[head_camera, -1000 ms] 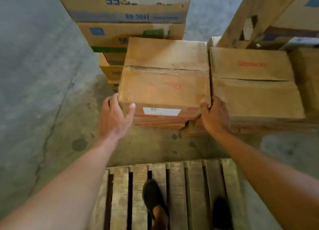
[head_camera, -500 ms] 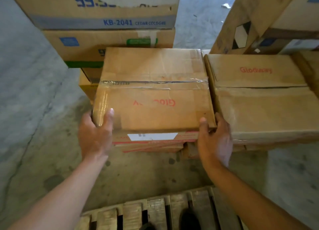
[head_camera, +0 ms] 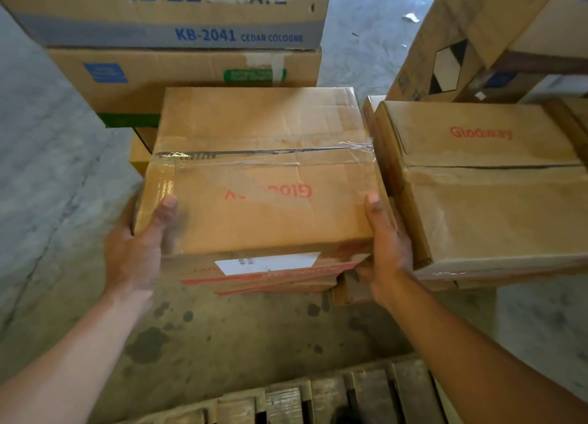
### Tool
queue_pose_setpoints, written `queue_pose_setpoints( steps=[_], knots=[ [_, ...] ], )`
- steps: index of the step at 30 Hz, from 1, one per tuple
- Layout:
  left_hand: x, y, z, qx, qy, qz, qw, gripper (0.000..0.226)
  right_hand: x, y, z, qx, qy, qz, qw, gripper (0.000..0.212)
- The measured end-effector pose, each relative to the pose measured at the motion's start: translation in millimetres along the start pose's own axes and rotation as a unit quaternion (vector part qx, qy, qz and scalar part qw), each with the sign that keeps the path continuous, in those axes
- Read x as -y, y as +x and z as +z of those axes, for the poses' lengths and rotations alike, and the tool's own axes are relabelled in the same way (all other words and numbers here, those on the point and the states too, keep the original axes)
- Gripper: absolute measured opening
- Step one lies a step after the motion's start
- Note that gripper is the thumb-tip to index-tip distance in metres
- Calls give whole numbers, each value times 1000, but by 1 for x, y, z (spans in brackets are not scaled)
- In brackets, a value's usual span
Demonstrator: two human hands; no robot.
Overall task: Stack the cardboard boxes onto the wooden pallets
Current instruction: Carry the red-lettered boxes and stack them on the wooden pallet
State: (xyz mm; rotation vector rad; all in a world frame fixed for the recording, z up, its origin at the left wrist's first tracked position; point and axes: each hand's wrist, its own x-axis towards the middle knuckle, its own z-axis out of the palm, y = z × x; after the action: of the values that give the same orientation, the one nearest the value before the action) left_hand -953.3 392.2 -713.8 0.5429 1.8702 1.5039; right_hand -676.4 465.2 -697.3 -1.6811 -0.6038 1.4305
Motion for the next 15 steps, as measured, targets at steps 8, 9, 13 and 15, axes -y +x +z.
queue_pose_setpoints(
  steps=[8, 9, 13, 15],
  knots=[
    [-6, -15, -23, 169, -21, -89, 981, 86, -4, -3, -10, 43, -78, -84, 993, 91],
    [-6, -21, -23, 158, -29, -88, 983, 77, -3, -6, -12, 48, -80, -90, 992, 89],
    [-2, -51, -33, 110, -49, -91, 989, 80, 3, -11, -23, 75, -89, -115, 987, 76],
    [-4, -73, -42, 81, -53, -89, 991, 91, 7, -16, -29, 100, -92, -121, 983, 70]
  ],
)
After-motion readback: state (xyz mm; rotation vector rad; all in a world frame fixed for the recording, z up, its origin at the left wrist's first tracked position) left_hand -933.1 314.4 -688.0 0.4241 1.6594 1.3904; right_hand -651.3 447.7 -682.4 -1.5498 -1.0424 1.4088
